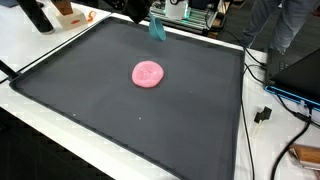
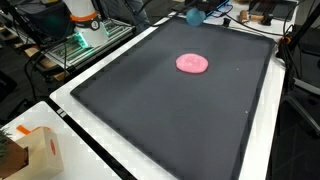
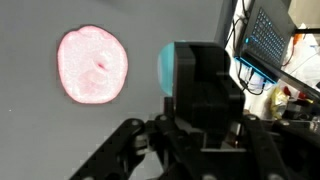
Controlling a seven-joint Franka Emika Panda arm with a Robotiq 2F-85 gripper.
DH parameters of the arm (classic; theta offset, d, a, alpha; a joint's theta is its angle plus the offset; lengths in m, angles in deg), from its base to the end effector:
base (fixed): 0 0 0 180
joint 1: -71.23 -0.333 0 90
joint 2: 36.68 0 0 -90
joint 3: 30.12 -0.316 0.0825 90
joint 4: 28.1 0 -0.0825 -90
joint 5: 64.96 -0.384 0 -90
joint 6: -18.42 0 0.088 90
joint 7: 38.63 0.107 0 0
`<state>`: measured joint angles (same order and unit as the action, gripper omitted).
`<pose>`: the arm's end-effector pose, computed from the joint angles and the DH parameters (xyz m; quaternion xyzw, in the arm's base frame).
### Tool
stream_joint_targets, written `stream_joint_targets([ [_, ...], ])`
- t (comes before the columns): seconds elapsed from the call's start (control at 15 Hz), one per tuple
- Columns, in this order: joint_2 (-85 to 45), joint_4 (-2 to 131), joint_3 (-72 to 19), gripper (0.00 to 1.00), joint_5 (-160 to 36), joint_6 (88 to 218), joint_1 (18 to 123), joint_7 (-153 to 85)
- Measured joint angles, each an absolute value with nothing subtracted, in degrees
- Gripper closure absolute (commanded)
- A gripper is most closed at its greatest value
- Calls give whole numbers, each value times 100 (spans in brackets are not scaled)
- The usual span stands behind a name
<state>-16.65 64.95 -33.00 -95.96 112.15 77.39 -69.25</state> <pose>0.6265 0.0130 0.4113 -0.9354 -0.1638 0.0766 0.3039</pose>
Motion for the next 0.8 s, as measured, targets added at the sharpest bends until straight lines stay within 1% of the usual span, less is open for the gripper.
stream_joint_targets([
  [0.8,-735,6479,-3297,75,-10465,11058,8186,-8188],
])
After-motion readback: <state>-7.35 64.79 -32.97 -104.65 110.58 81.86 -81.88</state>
